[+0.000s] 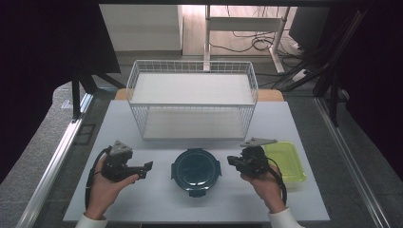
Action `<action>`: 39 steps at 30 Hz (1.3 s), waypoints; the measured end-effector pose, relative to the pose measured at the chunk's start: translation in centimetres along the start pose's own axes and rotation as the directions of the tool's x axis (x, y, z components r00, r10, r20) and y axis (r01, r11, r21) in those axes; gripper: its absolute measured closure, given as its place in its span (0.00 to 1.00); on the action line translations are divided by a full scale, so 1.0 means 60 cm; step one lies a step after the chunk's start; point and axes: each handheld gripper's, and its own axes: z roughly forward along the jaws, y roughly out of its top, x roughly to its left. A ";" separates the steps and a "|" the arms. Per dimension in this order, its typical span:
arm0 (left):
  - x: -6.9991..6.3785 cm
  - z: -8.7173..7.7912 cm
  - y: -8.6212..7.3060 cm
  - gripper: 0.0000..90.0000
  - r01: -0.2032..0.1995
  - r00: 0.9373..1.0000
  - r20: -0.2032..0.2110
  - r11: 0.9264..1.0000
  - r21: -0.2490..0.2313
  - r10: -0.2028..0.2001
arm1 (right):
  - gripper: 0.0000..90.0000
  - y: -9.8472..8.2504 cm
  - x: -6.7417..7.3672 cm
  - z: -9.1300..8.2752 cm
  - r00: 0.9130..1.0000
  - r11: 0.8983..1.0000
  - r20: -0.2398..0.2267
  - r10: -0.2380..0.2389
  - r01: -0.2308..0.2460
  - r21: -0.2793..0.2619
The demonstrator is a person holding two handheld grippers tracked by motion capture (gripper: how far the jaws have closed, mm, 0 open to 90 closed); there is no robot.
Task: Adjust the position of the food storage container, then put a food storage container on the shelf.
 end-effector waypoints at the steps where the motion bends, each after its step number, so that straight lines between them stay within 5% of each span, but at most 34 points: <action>1: -0.001 0.000 0.001 0.18 0.005 1.000 0.002 1.000 0.001 -0.005 | 0.97 -0.001 -0.001 -0.006 1.000 1.000 -0.006 0.000 0.000 -0.014; 2: -0.003 0.001 0.002 0.18 0.003 1.000 0.003 1.000 0.004 -0.003 | 0.75 -0.005 -0.005 -0.014 1.000 0.999 -0.018 0.002 -0.003 -0.038; 4: -0.003 0.003 0.003 0.17 0.003 1.000 0.008 1.000 0.006 -0.003 | 0.58 -0.007 -0.010 -0.016 0.999 0.999 -0.043 0.017 -0.019 -0.049; 10: 0.002 0.002 -0.002 0.13 0.040 0.999 0.020 0.999 0.003 -0.040 | 0.30 -0.008 -0.022 -0.014 0.993 0.995 -0.099 0.063 -0.069 -0.065; 24: -0.011 -0.001 0.012 0.06 0.078 0.994 0.078 0.996 -0.044 -0.074 | 0.21 -0.016 -0.019 -0.015 0.992 0.997 -0.115 0.055 -0.060 -0.044; 33: -0.023 0.005 0.013 0.04 0.112 0.980 0.169 0.993 -0.033 -0.105 | 0.18 -0.017 -0.006 -0.006 0.987 0.997 -0.149 0.065 -0.070 -0.030; 39: -0.031 0.019 0.017 0.03 0.114 0.977 0.185 0.993 -0.014 -0.109 | 0.16 -0.016 -0.009 0.008 0.981 0.995 -0.170 0.095 -0.100 -0.022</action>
